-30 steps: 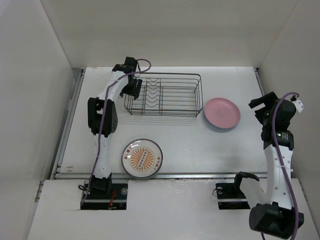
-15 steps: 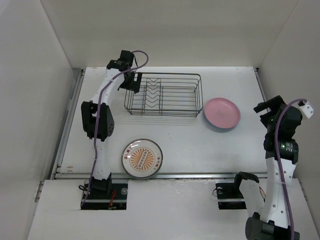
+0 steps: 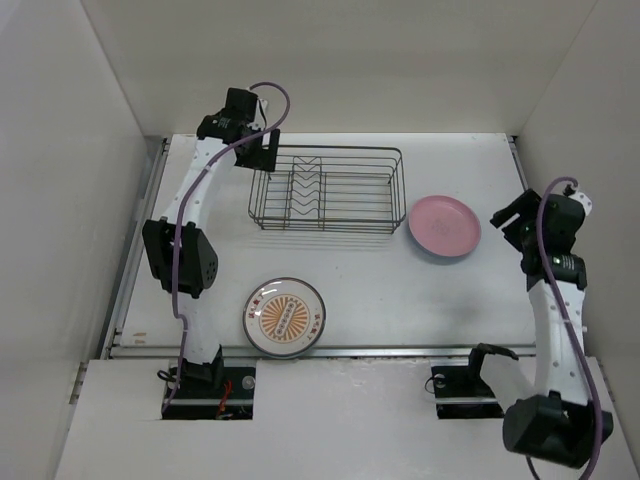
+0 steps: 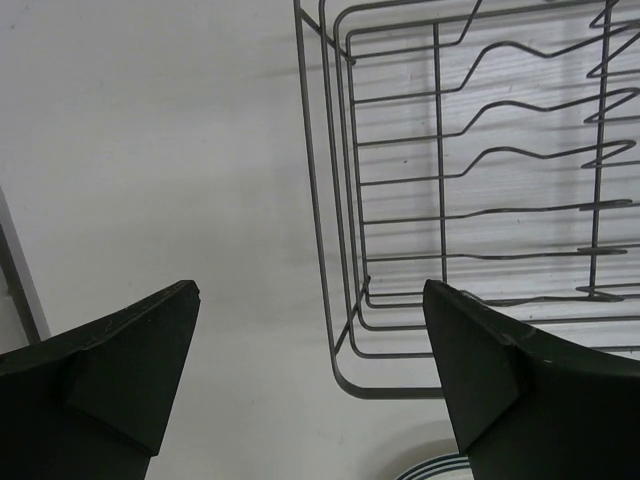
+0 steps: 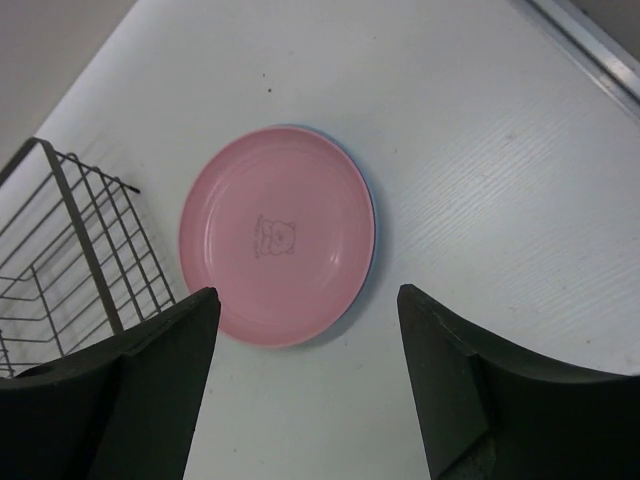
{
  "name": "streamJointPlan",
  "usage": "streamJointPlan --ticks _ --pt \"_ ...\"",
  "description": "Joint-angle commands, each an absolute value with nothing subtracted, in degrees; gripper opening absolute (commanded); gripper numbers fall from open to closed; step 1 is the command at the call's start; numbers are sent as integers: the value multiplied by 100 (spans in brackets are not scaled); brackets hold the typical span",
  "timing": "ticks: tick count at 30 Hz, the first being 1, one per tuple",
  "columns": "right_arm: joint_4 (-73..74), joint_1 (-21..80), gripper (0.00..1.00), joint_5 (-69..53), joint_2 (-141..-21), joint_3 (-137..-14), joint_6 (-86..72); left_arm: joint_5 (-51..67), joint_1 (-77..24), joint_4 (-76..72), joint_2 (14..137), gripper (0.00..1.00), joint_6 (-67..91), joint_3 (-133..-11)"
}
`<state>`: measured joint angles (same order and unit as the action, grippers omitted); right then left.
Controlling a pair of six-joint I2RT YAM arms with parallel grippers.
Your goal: Unload the plates from the dish rack
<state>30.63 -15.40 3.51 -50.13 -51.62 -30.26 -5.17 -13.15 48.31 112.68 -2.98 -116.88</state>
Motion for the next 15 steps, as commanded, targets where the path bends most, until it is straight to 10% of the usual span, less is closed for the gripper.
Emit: streamJointPlan --ticks 1,15 --pt "2286 -1224 77 70 -5430 -5273 -2892 -457 -1327 4825 11021 94 -404 -11593" --pt "2496 561 77 1387 -9007 -6854 -2021 -852 -1327 4711 10969 95 -642 -11312"
